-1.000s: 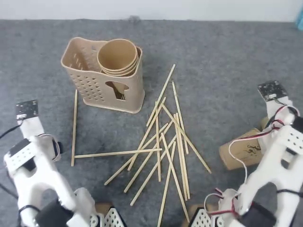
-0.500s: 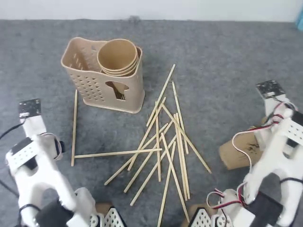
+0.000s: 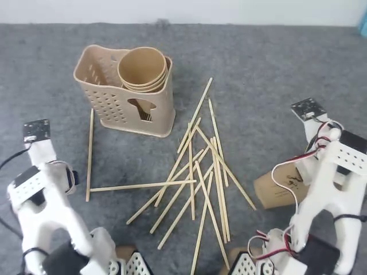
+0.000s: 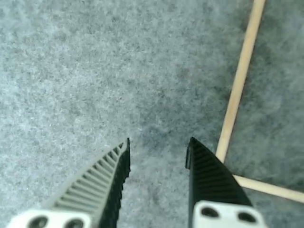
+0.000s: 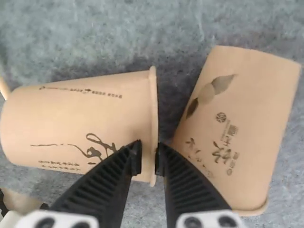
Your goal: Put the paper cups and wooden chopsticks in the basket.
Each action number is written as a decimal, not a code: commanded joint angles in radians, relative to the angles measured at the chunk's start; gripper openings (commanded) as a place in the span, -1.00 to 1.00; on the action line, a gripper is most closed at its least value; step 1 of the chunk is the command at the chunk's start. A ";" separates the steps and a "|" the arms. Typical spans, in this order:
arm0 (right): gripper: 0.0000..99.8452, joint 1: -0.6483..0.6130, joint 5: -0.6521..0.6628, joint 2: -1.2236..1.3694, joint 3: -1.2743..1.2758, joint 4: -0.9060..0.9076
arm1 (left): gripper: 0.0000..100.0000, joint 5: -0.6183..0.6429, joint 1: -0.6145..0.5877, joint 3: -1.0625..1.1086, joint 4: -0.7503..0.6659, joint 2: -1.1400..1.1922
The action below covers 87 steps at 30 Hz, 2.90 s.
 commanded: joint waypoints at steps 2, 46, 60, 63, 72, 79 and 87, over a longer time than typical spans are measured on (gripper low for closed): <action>-0.97 -0.018 0.012 0.012 0.017 0.028 | -0.63 0.000 0.008 -0.002 -0.018 -0.038; -0.73 -0.249 0.170 -1.326 0.463 0.191 | -0.63 0.000 0.008 -0.001 -0.026 -0.038; -0.57 -0.211 -0.015 -1.372 0.215 0.326 | -0.63 0.000 0.008 -0.001 -0.026 -0.038; -0.56 -0.211 -0.095 -1.262 0.121 0.369 | -0.63 0.000 0.008 -0.001 -0.026 -0.038; -0.66 -0.016 -0.431 -0.783 -0.129 0.240 | -0.63 0.000 0.006 -0.001 -0.028 -0.038; -0.93 0.074 -0.496 -0.248 -0.222 0.094 | -0.63 0.000 0.005 -0.001 -0.028 -0.037; -0.98 0.079 -0.532 0.127 -0.420 -0.001 | -0.63 0.000 0.006 -0.001 -0.029 -0.037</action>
